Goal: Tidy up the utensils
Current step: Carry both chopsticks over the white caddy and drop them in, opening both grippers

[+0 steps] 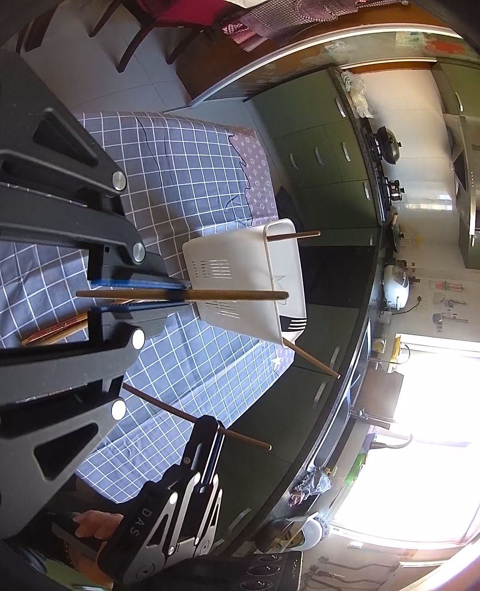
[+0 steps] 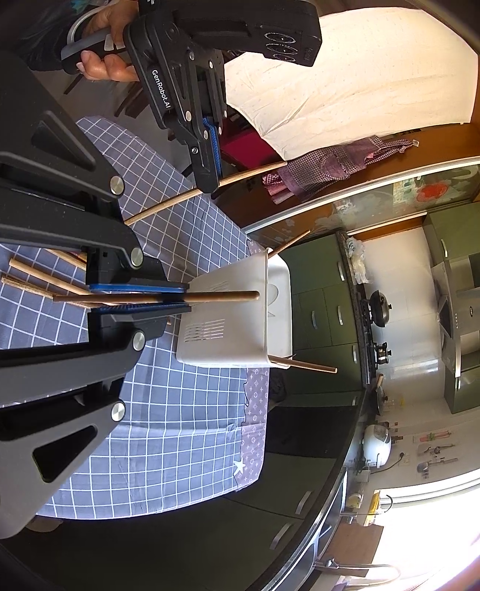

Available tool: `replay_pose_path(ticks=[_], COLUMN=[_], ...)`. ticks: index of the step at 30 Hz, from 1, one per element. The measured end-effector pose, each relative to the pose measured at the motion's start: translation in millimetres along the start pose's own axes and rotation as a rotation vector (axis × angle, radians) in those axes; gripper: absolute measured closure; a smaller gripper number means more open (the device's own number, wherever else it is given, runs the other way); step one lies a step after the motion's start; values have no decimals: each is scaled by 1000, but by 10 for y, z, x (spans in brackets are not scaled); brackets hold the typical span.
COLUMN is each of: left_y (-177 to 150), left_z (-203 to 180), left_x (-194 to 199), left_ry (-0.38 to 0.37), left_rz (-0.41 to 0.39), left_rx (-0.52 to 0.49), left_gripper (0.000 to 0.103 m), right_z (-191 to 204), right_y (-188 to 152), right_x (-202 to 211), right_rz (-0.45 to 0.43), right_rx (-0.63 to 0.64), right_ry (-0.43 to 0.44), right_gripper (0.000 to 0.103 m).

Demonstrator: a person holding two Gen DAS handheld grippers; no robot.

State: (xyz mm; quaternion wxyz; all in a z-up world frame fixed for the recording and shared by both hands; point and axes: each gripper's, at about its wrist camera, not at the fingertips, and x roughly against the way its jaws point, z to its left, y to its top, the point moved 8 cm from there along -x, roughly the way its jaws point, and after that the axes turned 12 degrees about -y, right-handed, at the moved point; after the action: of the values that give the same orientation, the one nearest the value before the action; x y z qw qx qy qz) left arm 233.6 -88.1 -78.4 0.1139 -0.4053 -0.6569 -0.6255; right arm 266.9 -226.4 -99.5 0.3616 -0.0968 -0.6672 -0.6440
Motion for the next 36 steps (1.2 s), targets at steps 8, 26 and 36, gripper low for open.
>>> replay_pose_path(ticks=[8, 26, 36], left_y=[73, 1264, 1980], left_z=[6, -221, -147], left_x=[42, 566, 572], left_ry=[-13, -36, 34], left_rz=[-5, -180, -288], left_rx=[-4, -94, -111], left_gripper=[97, 97, 97], right_z=[71, 62, -113], right_y=[154, 1630, 2289], right_x=[57, 584, 235], right_rz=[-22, -247, -275], right_rx=[12, 13, 3], right_ry=[17, 32, -39], right_gripper=[97, 97, 97])
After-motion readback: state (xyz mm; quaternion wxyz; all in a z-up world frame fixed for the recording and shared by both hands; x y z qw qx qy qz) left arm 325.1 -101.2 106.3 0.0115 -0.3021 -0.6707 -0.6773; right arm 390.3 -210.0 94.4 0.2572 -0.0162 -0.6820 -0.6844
